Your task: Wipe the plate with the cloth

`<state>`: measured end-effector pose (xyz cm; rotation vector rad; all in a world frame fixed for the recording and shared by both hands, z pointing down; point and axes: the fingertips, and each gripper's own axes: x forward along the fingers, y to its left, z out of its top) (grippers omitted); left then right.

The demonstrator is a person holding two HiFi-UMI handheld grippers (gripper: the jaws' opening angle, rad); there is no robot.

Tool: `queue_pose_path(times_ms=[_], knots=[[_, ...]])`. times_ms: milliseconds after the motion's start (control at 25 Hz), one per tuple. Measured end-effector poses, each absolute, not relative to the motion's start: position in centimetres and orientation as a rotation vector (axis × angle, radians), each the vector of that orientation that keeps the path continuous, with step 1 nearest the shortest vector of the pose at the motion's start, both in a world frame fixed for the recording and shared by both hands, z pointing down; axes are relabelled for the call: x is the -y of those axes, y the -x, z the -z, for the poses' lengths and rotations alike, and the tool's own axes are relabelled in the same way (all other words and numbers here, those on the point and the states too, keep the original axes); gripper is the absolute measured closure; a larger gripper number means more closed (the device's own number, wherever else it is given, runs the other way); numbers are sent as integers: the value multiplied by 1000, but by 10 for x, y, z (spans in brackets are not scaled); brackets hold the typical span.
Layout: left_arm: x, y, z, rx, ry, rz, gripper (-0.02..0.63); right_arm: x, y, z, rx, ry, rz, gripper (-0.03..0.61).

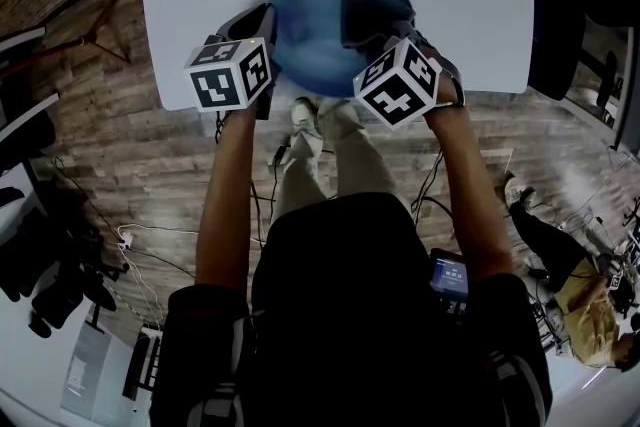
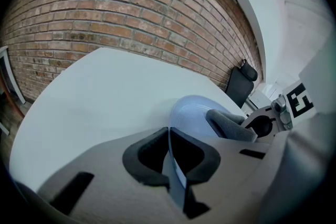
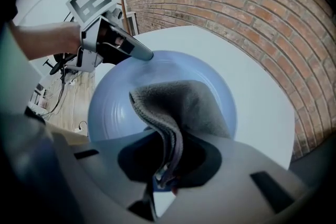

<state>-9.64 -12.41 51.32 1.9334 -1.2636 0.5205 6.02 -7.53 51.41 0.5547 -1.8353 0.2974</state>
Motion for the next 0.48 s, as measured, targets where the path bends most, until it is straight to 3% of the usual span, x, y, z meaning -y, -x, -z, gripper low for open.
queue_pose_path(times_ms=[480], knots=[[125,96,-514,1261,-1935,-522,586,55,-58,-515,1817,-506,-305,525]])
